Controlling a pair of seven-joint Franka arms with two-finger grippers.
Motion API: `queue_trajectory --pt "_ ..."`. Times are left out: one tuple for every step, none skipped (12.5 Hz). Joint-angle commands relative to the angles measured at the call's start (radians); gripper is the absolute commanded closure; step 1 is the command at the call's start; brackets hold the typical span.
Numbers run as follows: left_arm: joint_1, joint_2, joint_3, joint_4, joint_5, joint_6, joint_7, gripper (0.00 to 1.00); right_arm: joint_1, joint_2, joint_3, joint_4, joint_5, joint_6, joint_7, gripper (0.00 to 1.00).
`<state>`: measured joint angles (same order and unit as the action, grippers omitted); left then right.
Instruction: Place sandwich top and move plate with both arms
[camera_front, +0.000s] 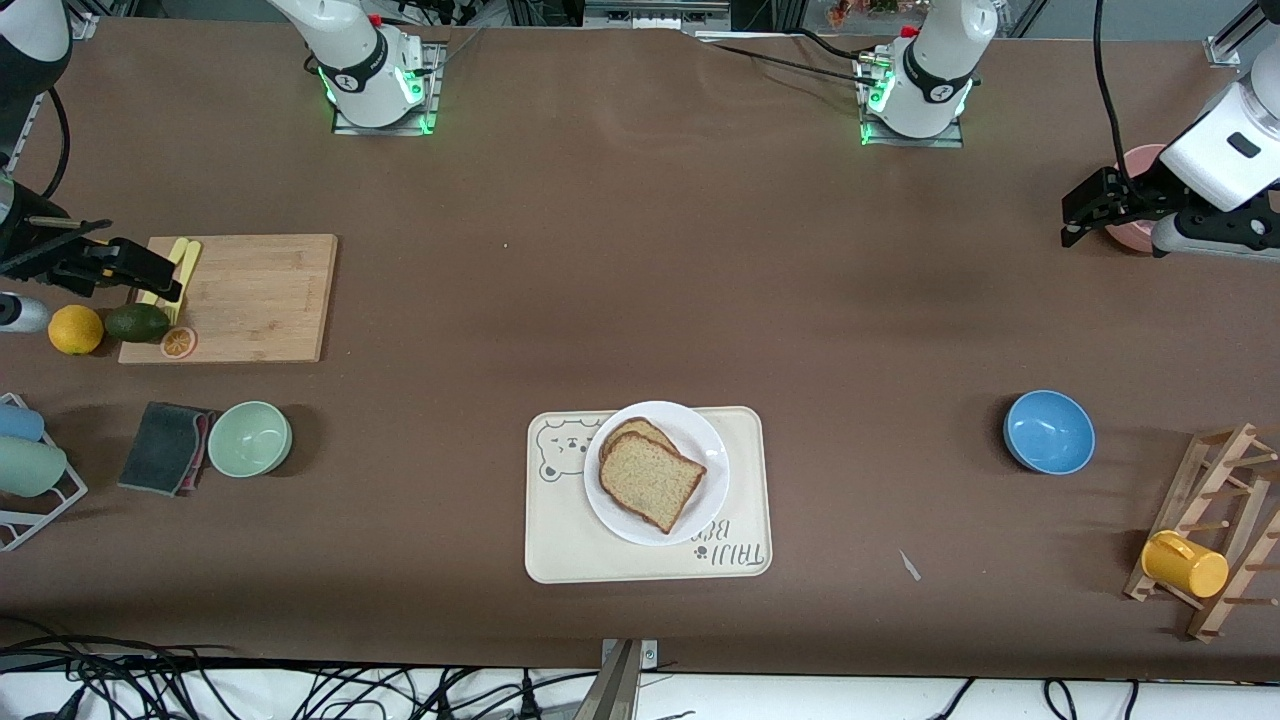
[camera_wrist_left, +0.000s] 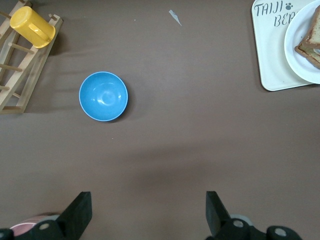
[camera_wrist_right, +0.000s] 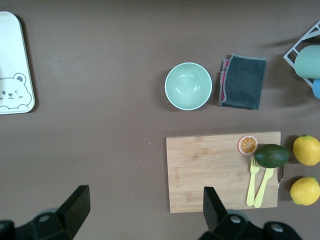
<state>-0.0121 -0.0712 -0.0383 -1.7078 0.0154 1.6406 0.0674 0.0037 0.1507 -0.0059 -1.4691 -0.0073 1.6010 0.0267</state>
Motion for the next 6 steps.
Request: queue_trajectory --pt "-0.006 -0.016 0.002 -0.018 -0.047 0.012 -0.017 0.0 -0.008 0.012 -0.003 0.035 -0.005 -0.019 -0.033 0.0" --pt "-0.006 -0.016 0.002 -0.019 -0.048 0.01 -0.017 0.0 -0.008 0.015 -0.003 0.044 -0.005 -0.024 -0.033 0.0" --pt "-0.003 -0.013 0.002 -0.016 -0.046 0.007 -0.014 0.0 -0.008 0.016 -0.003 0.044 -0.005 -0.021 -0.033 0.0" --pt "0.001 -0.004 0.0 -0.004 -0.046 0.002 -0.012 0.0 -0.008 0.018 -0.003 0.044 -0.003 -0.021 -0.033 0.0" --pt "0.001 0.002 0.0 0.005 -0.046 -0.002 -0.012 0.0 -0.008 0.023 -0.003 0.044 0.001 -0.021 -0.033 0.0" --pt "0.001 0.007 -0.003 0.008 -0.046 -0.004 -0.015 0.0 -0.008 0.024 -0.003 0.044 0.019 -0.018 -0.031 0.0"
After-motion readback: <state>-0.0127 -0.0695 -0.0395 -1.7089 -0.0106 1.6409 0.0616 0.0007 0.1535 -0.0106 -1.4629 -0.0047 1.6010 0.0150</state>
